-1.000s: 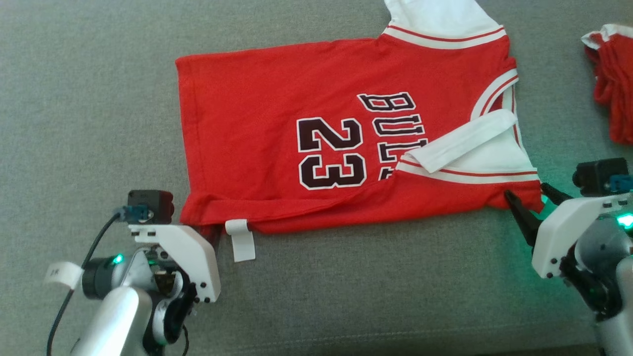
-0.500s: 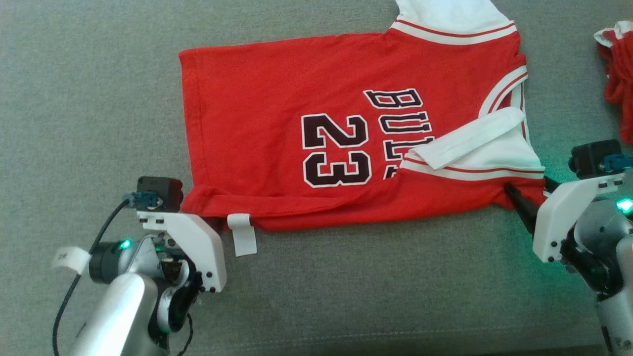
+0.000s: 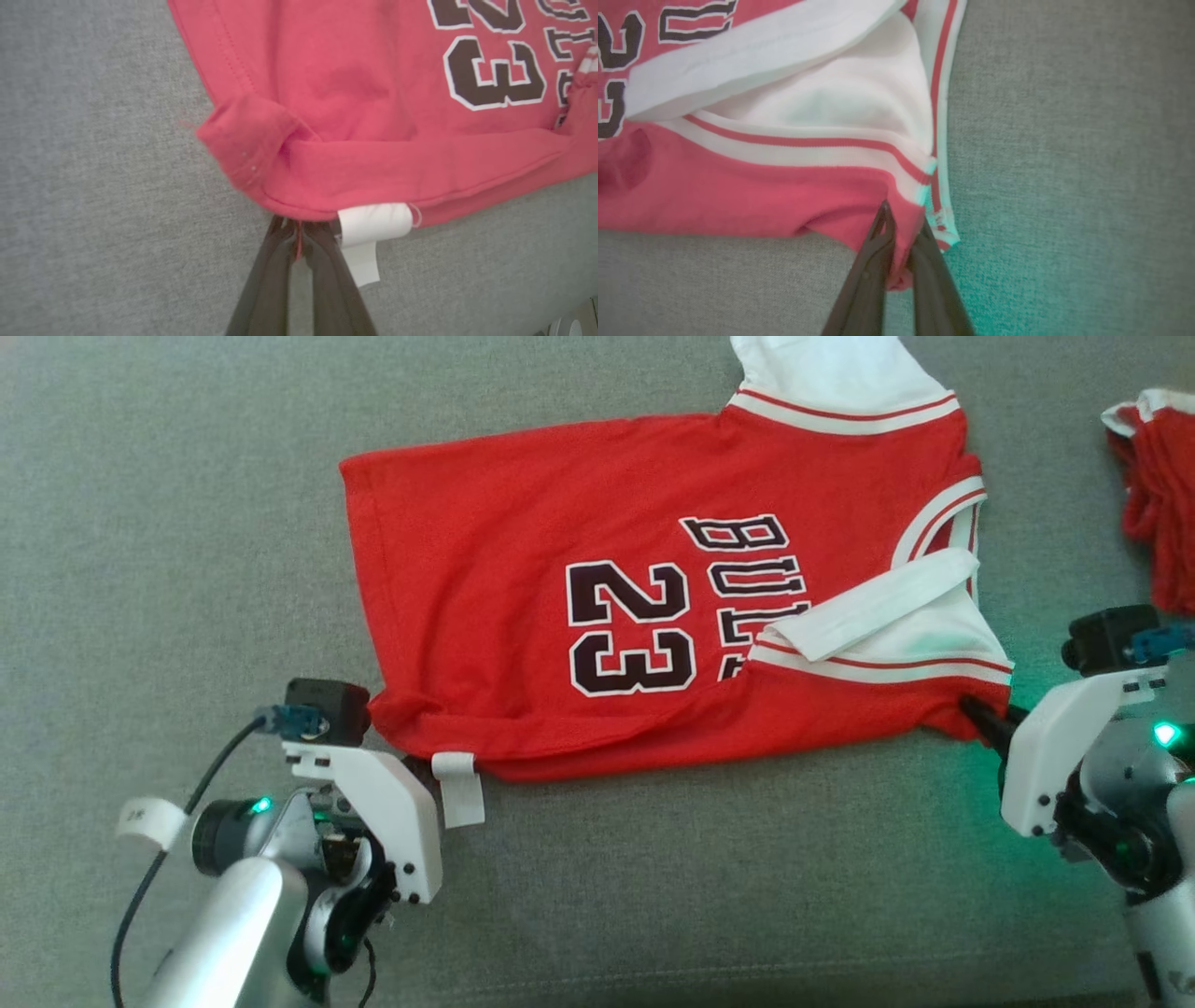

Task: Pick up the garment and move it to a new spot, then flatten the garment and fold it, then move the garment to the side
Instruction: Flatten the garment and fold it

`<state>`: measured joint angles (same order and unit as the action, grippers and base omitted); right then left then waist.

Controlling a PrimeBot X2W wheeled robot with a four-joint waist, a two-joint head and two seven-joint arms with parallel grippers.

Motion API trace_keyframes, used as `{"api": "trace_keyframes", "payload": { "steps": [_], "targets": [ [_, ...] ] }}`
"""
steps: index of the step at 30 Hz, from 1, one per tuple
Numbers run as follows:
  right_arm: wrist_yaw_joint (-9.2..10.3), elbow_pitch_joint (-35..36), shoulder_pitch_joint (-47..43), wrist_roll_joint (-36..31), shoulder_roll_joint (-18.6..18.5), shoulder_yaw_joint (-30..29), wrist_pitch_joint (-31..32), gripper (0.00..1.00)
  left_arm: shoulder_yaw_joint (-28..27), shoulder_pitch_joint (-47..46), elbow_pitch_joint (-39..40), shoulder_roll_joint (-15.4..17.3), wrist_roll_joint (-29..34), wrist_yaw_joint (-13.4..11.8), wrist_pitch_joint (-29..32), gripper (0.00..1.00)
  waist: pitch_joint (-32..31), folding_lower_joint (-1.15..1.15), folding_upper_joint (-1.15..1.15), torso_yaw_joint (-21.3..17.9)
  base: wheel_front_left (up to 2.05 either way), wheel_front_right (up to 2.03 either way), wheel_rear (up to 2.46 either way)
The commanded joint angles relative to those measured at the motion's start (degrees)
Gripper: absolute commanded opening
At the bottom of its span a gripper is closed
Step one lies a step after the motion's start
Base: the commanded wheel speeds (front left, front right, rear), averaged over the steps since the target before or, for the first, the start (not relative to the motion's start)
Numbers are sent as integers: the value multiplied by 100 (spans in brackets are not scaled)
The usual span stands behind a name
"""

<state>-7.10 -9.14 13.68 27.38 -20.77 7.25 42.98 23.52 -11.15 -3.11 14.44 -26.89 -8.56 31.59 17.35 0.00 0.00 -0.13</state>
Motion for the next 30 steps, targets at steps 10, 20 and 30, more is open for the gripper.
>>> {"api": "trace_keyframes", "payload": {
  "steps": [10, 20, 30],
  "targets": [
    [-39, 780, -170, 699, -842, -228, 889, 0, -425, 13, 1002, 838, -405, 291, 728, 0, -383, 0, 0, 31, 0, 0, 0],
    [-39, 1571, -1274, 1023, -1443, -380, 1613, 0, -474, 1076, 1580, 1188, -779, 214, 1171, 0, -360, 0, 0, 20, 0, 0, 0],
    [-39, 1801, -1597, 726, -1654, -206, 1304, 100, -565, 1238, 1292, 737, -674, -100, 415, 100, -412, 0, 0, 112, 0, 0, 0]
  ]
}}
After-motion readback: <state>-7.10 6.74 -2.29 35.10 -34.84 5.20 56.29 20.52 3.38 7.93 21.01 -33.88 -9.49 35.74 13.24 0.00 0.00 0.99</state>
